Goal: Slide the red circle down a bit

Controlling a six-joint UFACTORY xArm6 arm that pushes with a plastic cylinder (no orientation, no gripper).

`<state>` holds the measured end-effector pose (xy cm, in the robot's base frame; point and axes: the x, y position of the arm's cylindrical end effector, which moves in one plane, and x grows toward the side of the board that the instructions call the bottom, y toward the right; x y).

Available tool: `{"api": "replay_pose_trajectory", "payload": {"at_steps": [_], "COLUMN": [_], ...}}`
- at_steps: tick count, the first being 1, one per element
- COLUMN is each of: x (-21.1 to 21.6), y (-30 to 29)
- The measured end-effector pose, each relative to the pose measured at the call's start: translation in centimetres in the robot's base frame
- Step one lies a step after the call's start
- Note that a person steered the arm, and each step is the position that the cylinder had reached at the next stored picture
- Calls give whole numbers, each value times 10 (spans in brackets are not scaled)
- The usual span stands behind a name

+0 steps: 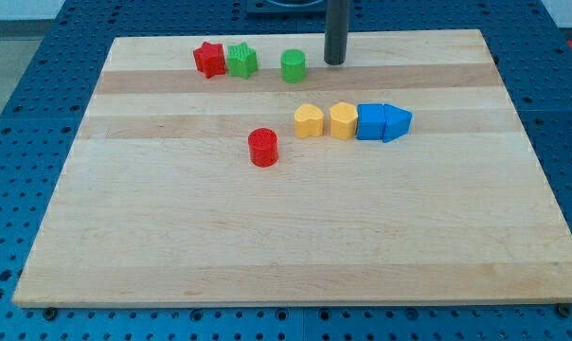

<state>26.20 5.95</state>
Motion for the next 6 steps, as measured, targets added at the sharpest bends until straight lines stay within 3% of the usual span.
{"api": "replay_pose_trajectory", "payload": {"at_steps": [1, 6], "x": [20, 21], "y": [0, -52]}}
